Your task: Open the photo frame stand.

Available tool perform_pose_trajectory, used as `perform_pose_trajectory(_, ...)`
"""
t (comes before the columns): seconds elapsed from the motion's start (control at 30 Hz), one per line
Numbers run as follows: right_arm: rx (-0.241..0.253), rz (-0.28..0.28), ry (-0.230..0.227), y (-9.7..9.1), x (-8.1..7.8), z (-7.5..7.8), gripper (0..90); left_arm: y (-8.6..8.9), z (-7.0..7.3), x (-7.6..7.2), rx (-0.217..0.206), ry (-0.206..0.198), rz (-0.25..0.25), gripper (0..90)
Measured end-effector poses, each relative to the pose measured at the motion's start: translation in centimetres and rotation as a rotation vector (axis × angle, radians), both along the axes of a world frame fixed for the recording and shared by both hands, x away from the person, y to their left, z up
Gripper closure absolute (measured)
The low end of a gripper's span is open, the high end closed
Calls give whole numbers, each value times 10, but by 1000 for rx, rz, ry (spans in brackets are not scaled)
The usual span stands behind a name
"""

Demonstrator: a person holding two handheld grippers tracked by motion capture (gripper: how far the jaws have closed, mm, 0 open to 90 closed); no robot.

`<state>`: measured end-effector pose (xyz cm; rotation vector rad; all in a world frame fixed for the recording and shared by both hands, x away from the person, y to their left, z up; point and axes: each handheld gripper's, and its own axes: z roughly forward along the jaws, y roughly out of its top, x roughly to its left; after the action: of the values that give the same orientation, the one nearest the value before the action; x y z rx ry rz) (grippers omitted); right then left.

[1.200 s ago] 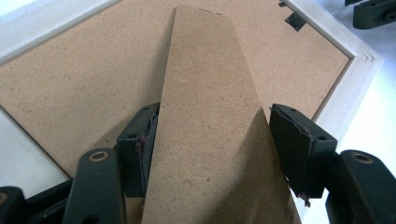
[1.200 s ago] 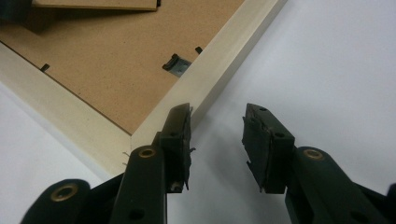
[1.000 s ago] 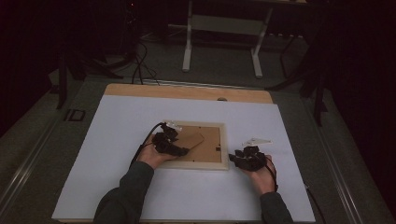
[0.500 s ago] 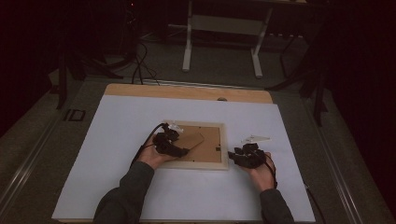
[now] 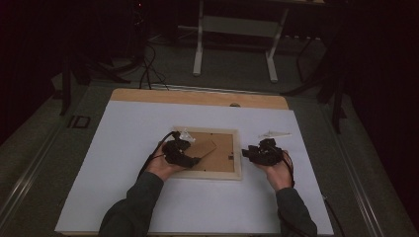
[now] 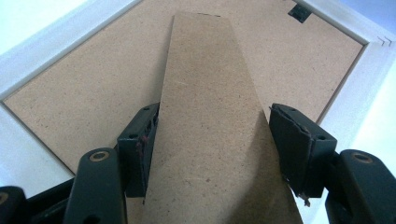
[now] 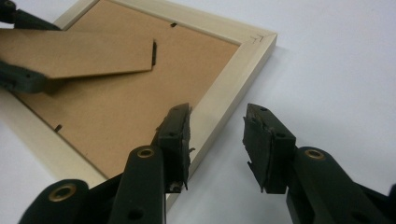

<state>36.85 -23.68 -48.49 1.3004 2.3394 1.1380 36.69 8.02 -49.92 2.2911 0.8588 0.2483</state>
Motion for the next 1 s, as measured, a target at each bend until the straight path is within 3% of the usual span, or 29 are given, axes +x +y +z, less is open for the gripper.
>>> perform_pose_trajectory(0.13,10,-3,1,-1,4,3,605,-1,2,-3,5,-24,-1,387)
perform_pose_trajectory(0.27,56,-6,13,-2,11,8,606,-2,3,-6,15,-49,-6,387)
perform_pose_trajectory(1.0,21,-8,36,5,34,12,606,-7,11,-31,55,-200,4,386)
